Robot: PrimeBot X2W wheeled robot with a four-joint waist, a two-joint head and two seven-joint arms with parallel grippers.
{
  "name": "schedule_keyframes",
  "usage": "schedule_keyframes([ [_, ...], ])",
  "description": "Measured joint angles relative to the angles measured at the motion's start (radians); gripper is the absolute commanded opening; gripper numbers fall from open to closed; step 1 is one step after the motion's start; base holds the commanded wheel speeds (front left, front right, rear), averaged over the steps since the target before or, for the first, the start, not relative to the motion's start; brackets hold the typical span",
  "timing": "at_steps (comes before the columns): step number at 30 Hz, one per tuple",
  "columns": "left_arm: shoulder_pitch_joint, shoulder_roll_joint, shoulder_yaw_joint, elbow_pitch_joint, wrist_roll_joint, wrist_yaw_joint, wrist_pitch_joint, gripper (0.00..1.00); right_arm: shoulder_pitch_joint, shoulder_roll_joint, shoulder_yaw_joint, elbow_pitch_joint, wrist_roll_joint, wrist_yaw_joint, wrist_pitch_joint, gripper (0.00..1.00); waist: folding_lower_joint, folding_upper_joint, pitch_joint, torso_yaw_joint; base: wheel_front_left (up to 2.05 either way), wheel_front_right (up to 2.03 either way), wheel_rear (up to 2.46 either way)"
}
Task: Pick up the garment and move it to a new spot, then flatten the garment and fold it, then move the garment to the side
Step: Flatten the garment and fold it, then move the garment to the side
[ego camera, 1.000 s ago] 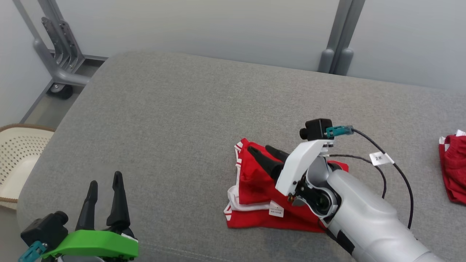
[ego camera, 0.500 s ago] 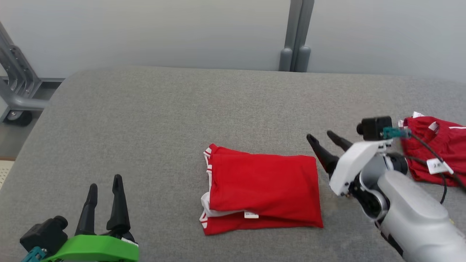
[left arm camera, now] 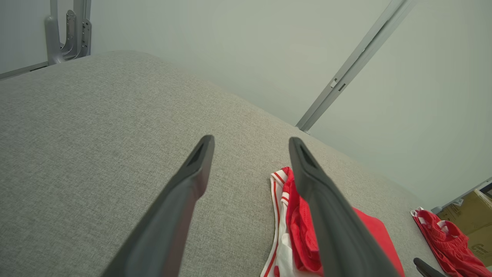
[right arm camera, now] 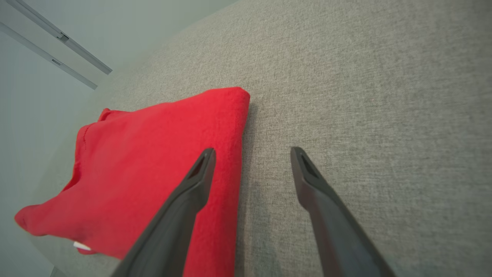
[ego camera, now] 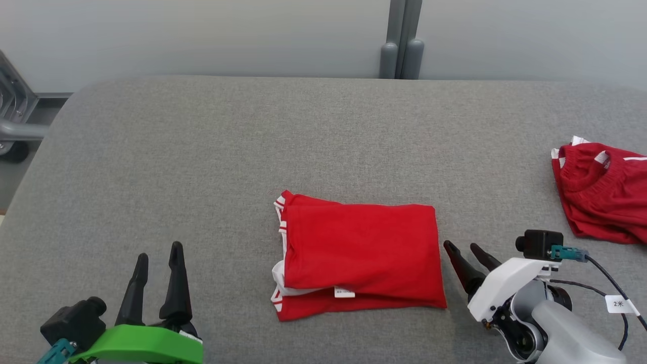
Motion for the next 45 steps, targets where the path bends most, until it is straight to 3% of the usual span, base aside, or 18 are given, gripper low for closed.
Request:
schedule_keyframes([
  [20,-0.013,0.000,0.003,0.006,0.002,0.000,0.002,1.00,-0.036,0.033,-0.017,0.067,0.096,0.053,0.040,1.00,0.0000,0.0000,0.051,0.083,0.00,0.00,0.00],
  [21,-0.013,0.000,0.005,0.006,0.003,0.000,0.002,1.00,-0.041,0.033,-0.016,0.071,0.096,0.053,0.042,0.75,0.0000,0.0000,0.052,0.085,0.00,0.00,0.00],
  [23,-0.013,0.000,0.011,0.007,0.007,0.000,0.002,1.00,-0.051,0.033,-0.014,0.073,0.096,0.061,0.045,0.39,0.0001,-0.0001,0.053,0.087,0.00,0.00,0.00],
  [26,-0.013,0.000,0.014,0.007,0.009,0.000,0.002,1.00,-0.057,0.033,-0.012,0.076,0.096,0.061,0.045,0.00,0.0000,0.0000,0.053,0.087,0.00,0.00,0.00],
  [38,-0.013,0.000,0.049,0.016,0.009,0.000,-0.004,1.00,-0.085,0.029,0.022,0.064,0.096,0.070,0.052,0.00,0.0000,0.0000,0.036,0.048,0.00,0.00,0.00],
  [45,-0.012,0.000,0.056,0.030,0.008,0.000,-0.009,1.00,-0.109,-0.015,0.021,0.048,0.094,0.070,0.048,0.00,0.0000,0.0000,0.016,0.004,0.00,0.00,0.00],
])
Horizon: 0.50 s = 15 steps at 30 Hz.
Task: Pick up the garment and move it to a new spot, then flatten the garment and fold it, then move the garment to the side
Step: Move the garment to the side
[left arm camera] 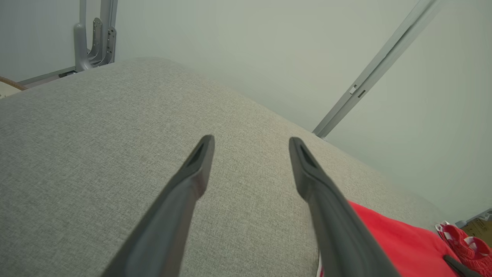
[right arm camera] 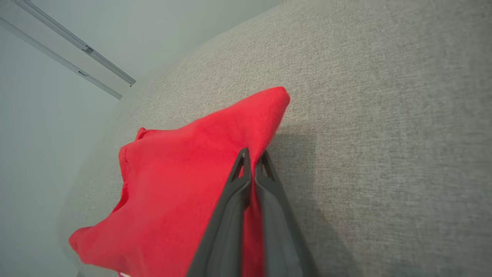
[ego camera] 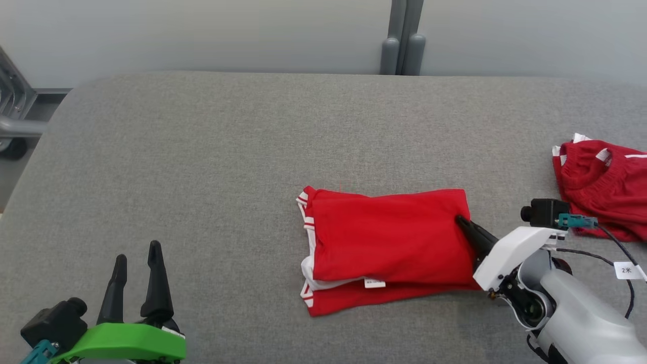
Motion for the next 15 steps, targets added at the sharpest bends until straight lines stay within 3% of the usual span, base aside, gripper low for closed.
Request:
schedule_keyframes([
  [15,0.009,0.000,-0.008,0.000,-0.004,0.000,0.002,1.00,-0.099,-0.165,-0.025,-0.002,-0.046,0.000,0.005,0.00,0.0000,0.0000,-0.036,-0.097,0.00,0.00,0.00],
])
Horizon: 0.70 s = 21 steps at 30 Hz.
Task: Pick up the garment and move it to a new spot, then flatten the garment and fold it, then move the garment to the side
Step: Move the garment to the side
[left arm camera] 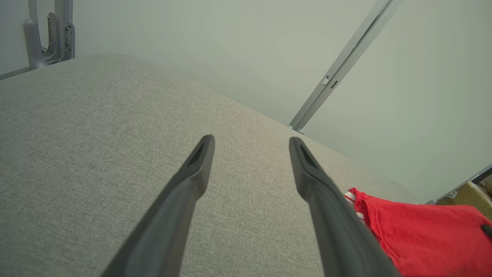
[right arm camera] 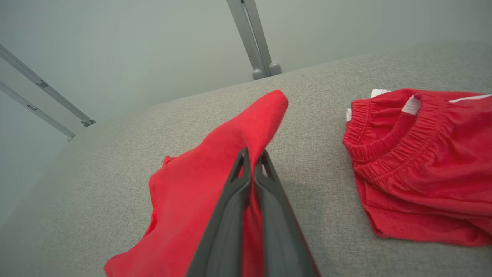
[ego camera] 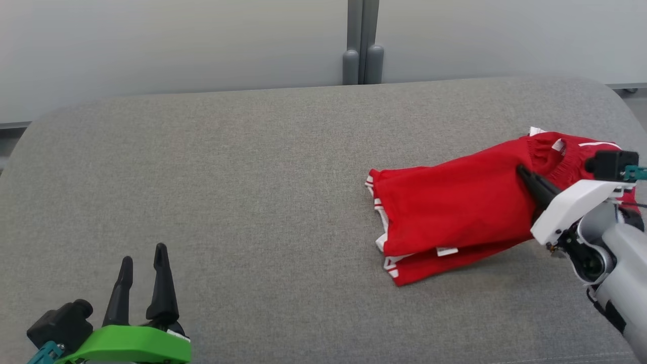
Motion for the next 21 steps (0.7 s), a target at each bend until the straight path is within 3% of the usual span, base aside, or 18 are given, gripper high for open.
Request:
schedule_keyframes([
  [21,-0.011,0.000,0.007,-0.055,0.040,0.000,0.026,1.00,-0.244,-0.180,-0.010,0.012,-0.079,-0.003,0.129,0.00,0.0000,0.0000,0.106,0.027,0.00,0.00,0.00],
])
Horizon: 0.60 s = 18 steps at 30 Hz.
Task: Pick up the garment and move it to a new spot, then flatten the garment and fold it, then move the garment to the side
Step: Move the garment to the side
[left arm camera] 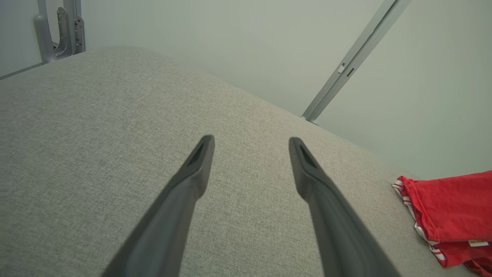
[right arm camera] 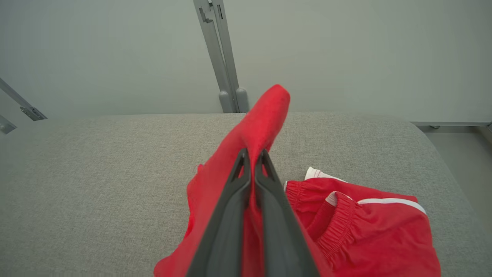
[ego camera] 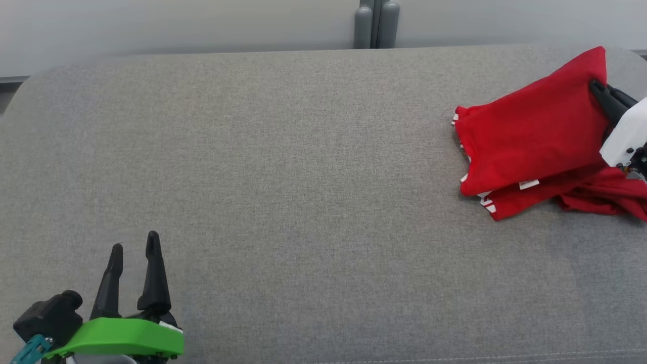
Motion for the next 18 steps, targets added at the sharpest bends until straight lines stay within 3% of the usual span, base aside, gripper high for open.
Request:
schedule_keyframes([
  [18,-0.012,0.000,0.008,-0.027,0.012,0.000,0.006,1.00,-0.045,-0.096,0.003,-0.030,-0.008,0.002,0.083,0.00,0.0000,0.0000,0.030,-0.074,0.00,0.00,0.00],
])
